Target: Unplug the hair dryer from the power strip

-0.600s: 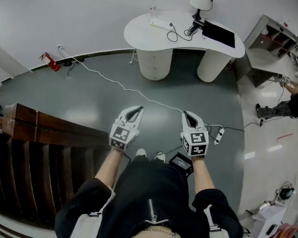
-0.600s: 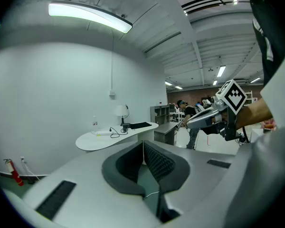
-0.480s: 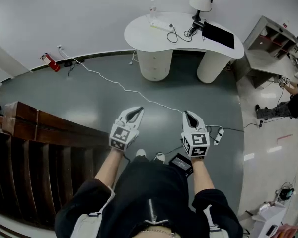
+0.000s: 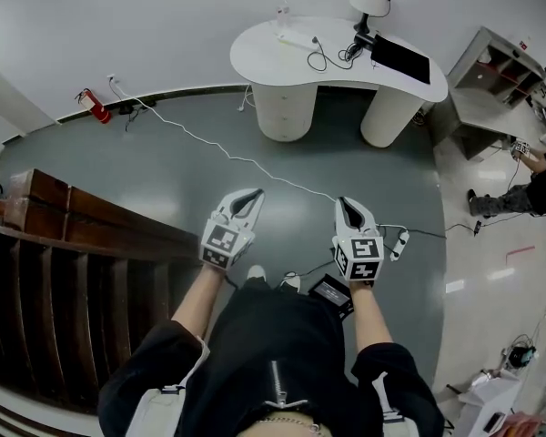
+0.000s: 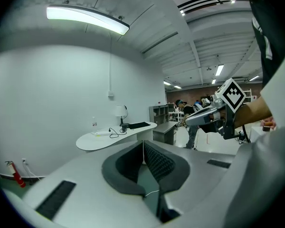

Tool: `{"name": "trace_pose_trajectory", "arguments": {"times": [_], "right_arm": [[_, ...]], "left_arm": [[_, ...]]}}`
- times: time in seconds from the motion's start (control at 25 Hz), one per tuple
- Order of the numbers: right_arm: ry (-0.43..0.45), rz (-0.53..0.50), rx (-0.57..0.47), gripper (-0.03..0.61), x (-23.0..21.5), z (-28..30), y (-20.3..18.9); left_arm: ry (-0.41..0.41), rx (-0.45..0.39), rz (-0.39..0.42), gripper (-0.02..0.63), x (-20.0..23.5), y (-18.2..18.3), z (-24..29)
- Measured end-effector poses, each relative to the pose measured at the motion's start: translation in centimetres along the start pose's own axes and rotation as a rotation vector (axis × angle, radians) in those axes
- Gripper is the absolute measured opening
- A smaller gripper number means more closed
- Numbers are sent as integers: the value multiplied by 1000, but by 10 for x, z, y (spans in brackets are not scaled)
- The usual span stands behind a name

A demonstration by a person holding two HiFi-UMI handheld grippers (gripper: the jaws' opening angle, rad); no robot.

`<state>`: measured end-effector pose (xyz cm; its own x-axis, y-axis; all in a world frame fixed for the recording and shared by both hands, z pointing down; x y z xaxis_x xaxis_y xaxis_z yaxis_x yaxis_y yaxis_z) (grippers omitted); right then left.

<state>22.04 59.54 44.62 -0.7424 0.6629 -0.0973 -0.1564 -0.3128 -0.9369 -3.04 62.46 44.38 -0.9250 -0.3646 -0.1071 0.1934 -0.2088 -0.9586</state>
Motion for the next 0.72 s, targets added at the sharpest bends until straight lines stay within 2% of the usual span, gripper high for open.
{"name": "trace_pose_trajectory", "arguments": {"times": [0.32, 0.72], "right_arm": [[40, -13, -7, 6, 1, -2, 3], [63, -14, -6, 6, -6, 12, 9]], "left_arm": [[15, -9, -19, 14, -7, 7, -3], [-2, 16, 4, 14, -7, 6, 16]]}}
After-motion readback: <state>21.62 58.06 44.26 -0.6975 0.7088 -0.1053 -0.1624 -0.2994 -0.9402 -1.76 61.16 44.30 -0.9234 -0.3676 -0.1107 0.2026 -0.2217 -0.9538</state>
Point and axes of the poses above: the fingertips, and each gripper's own axes: z forward along the fingers, x to its left, y out of its top, the point moved 7 cm from there along -z, backward along the fingers, and after that the axes turned 8 degrees about y, right-handed, at the moved point
